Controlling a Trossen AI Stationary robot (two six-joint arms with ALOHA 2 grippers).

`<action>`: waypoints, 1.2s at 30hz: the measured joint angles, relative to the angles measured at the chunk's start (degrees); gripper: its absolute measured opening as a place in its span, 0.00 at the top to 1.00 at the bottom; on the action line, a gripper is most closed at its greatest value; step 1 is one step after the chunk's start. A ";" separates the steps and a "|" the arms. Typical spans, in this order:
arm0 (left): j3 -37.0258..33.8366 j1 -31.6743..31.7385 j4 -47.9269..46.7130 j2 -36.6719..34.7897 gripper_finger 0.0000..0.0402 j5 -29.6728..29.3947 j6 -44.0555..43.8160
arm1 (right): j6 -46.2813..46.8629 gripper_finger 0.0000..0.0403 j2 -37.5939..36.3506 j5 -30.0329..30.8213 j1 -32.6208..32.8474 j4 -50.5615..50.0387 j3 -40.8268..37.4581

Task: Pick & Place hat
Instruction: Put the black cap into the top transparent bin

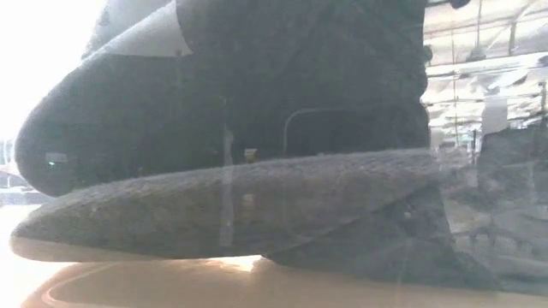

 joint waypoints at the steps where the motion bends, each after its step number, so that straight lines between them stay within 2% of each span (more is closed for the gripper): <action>1: -0.01 0.00 -0.04 0.00 0.86 0.02 0.01 | -0.35 0.97 0.01 0.00 0.00 0.02 0.00; 4: 0.00 0.07 0.05 -0.07 0.97 -0.47 0.29 | -0.75 0.97 -0.07 0.00 0.00 0.74 0.00; 9: 0.90 0.07 0.34 -0.35 0.98 -0.98 2.83 | -0.73 0.92 -0.11 -0.18 0.00 2.17 0.00; 13: 1.88 0.09 1.67 -1.68 0.98 -2.11 6.02 | -1.68 0.83 -0.34 -0.48 0.07 4.70 0.00; 16: 2.18 0.28 5.56 -3.51 0.98 -2.50 8.02 | -3.08 0.75 -1.33 -0.01 0.04 8.01 0.00; 20: 2.24 0.79 10.05 -5.88 0.98 -2.35 9.22 | -5.57 0.65 -2.92 3.46 0.00 13.19 0.04; 25: 1.88 0.96 17.92 -7.91 0.98 -2.65 9.73 | -8.85 0.57 -3.74 4.69 0.02 19.39 0.04; 29: 1.85 1.02 26.02 -8.34 0.98 -2.09 12.02 | -14.53 0.55 -3.03 4.68 1.03 26.57 0.04; 36: 1.79 1.01 33.08 -7.56 0.98 1.84 10.63 | -28.41 0.56 1.25 4.55 4.54 40.07 0.02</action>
